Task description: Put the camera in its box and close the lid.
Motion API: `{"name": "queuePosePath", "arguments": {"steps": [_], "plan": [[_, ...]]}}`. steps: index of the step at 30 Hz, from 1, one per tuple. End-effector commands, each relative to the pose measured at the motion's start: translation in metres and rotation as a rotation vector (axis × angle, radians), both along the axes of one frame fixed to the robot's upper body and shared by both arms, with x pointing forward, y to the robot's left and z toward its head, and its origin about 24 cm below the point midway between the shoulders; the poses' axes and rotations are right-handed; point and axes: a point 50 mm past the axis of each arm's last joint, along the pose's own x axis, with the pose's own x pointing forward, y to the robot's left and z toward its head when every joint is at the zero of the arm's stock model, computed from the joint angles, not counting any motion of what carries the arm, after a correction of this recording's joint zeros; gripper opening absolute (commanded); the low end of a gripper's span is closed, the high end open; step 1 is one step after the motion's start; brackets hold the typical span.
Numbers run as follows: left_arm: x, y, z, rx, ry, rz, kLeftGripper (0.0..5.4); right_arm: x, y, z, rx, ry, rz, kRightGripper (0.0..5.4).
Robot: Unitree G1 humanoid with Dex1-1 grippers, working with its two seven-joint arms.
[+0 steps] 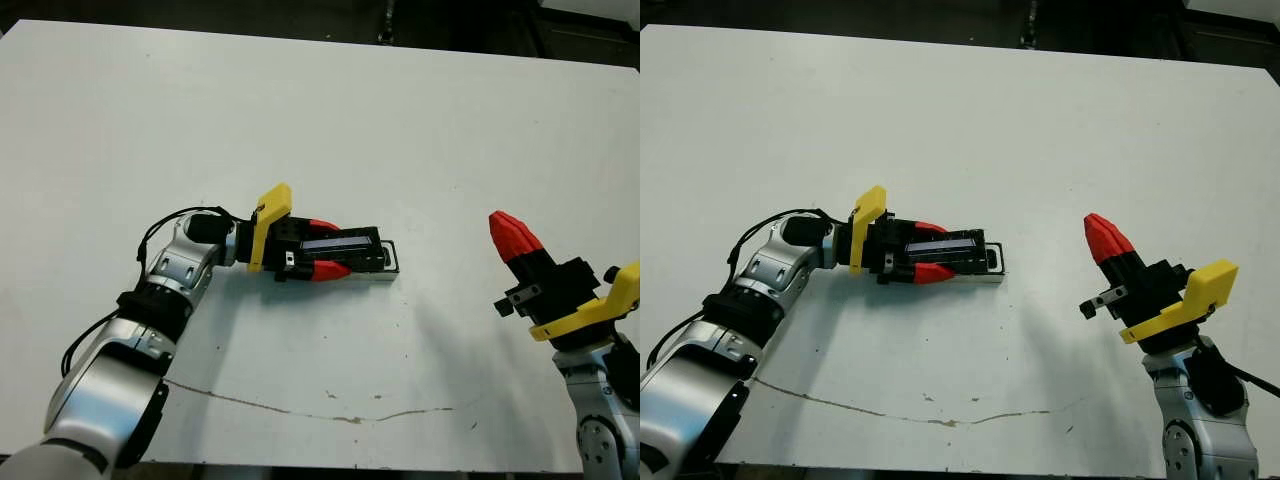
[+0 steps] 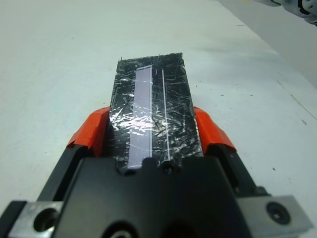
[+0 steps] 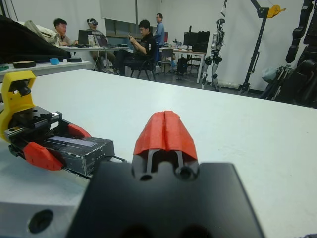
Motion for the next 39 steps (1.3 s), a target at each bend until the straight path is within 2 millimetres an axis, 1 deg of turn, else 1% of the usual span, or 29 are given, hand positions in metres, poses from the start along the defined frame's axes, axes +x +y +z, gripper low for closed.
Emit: {"name": "queuePosePath", "arguments": {"steps": [1, 9, 15, 26, 30, 35, 39], "plan": [[-0.018, -0.023, -0.036, 0.068, 0.125, -0.078, 3.13, -0.001, -0.005, 0.000, -0.020, 0.008, -0.007, 0.00], [-0.017, -0.047, -0.034, 0.083, 0.073, -0.112, 3.13, -0.002, -0.006, -0.001, -0.003, 0.018, -0.011, 0.00], [-0.019, -0.060, -0.032, 0.054, 0.091, -0.148, 3.13, -0.002, -0.006, -0.001, -0.012, 0.014, -0.024, 0.00], [-0.021, -0.067, -0.034, 0.048, 0.087, -0.150, 3.13, -0.003, -0.006, -0.001, -0.020, 0.017, -0.027, 0.00], [-0.022, -0.071, -0.035, 0.079, 0.065, -0.139, 3.13, -0.002, -0.006, -0.002, -0.009, 0.013, -0.013, 0.00], [-0.021, -0.078, -0.036, 0.117, 0.063, -0.063, 3.13, -0.002, -0.005, -0.001, -0.009, 0.016, -0.015, 0.00], [-0.021, -0.078, -0.035, 0.134, 0.011, -0.037, 3.78, -0.003, -0.005, -0.001, 0.007, 0.027, -0.013, 0.00]]}}
